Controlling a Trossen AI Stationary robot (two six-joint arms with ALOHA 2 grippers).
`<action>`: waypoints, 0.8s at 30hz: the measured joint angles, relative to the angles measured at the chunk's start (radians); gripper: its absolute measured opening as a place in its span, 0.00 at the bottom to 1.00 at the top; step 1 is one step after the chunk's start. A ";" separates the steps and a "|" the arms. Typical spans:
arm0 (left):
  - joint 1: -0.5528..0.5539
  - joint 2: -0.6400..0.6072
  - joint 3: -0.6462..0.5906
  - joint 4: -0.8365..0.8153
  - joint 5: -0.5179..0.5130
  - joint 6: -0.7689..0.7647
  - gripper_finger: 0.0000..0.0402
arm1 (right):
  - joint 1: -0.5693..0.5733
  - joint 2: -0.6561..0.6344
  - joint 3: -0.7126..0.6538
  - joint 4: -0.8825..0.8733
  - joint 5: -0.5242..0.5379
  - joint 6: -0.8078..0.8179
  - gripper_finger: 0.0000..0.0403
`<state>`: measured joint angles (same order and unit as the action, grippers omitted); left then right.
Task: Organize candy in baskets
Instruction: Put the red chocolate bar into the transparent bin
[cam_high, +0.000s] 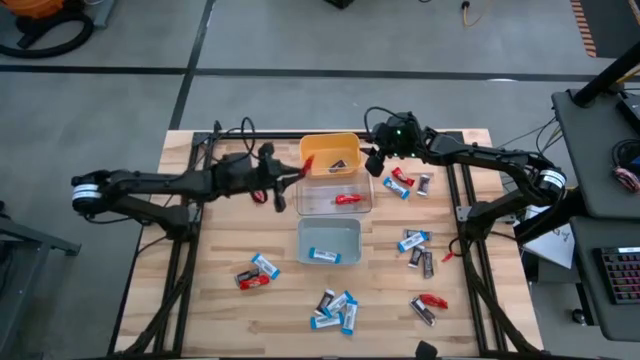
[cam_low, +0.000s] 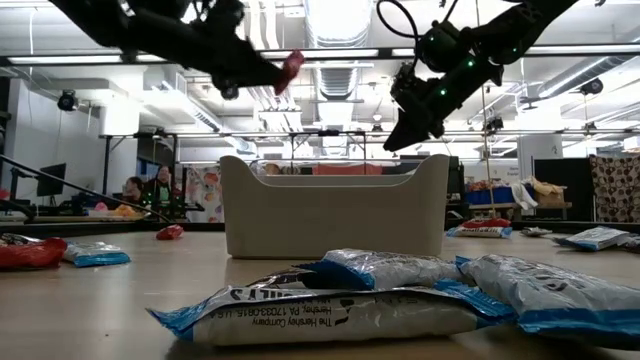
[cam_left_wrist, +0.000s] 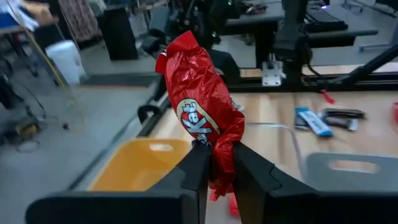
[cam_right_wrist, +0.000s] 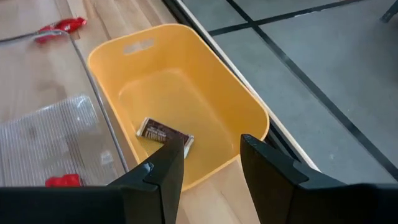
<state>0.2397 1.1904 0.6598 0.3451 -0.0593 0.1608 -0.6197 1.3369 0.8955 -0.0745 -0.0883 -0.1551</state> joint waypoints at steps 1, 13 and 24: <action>0.010 0.026 0.000 0.029 0.005 0.015 0.10 | 0.000 0.000 0.000 -0.003 0.000 0.000 0.37; 0.046 0.308 0.095 0.070 0.025 -0.027 0.10 | -0.001 0.000 0.000 -0.025 0.001 -0.023 0.37; 0.043 0.366 0.192 -0.166 0.072 -0.072 0.19 | -0.001 -0.006 0.000 -0.026 0.000 0.011 0.41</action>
<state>0.2825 1.5566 0.8516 0.1788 0.0132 0.0892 -0.6205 1.3312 0.8955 -0.1001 -0.0879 -0.1439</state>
